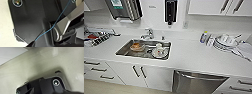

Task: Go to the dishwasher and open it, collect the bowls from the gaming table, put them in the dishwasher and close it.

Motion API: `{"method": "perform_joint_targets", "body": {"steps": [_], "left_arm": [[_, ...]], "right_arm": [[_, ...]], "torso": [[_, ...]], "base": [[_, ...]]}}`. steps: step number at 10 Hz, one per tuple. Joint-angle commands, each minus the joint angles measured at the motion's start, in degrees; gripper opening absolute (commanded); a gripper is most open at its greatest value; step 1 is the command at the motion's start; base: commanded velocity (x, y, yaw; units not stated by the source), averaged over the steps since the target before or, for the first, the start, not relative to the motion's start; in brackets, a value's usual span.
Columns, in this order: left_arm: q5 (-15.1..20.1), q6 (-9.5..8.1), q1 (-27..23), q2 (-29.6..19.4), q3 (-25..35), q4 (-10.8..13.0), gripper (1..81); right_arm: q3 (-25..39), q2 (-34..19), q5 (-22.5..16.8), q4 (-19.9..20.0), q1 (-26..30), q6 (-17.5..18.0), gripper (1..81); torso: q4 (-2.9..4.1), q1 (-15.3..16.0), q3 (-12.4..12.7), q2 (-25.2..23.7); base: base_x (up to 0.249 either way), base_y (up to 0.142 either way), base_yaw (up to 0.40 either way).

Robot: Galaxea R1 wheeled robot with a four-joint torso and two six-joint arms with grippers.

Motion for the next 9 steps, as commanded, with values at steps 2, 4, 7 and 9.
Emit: {"method": "perform_joint_targets", "body": {"steps": [2,4,7,9], "left_arm": [[-2.85,-0.26,0.49,-0.09,-2.37,-1.62,81.1],[-2.76,-0.26,0.49,0.0,-2.81,-2.76,81.1],[-2.14,-0.26,1.2,-0.09,-3.07,-6.79,81.1],[-2.06,-0.26,1.81,0.6,-5.35,-8.65,81.1]], "right_arm": [[-5.42,0.94,0.6,-9.91,-6.29,-2.13,81.1],[-11.28,4.61,3.23,-12.19,-10.68,-2.13,81.1],[-27.62,15.23,8.15,-14.3,-16.41,-2.13,81.1],[-37.04,22.1,9.91,-16.14,-18.87,-2.13,81.1]], "torso": [[0.0,0.0,0.0,0.0],[0.0,0.0,0.0,0.0],[0.0,0.0,0.0,0.0],[0.0,0.0,0.0,0.0]], "base": [[0.0,0.0,0.0],[0.0,0.0,0.0],[0.0,0.0,0.0],[0.0,0.0,0.0]]}}
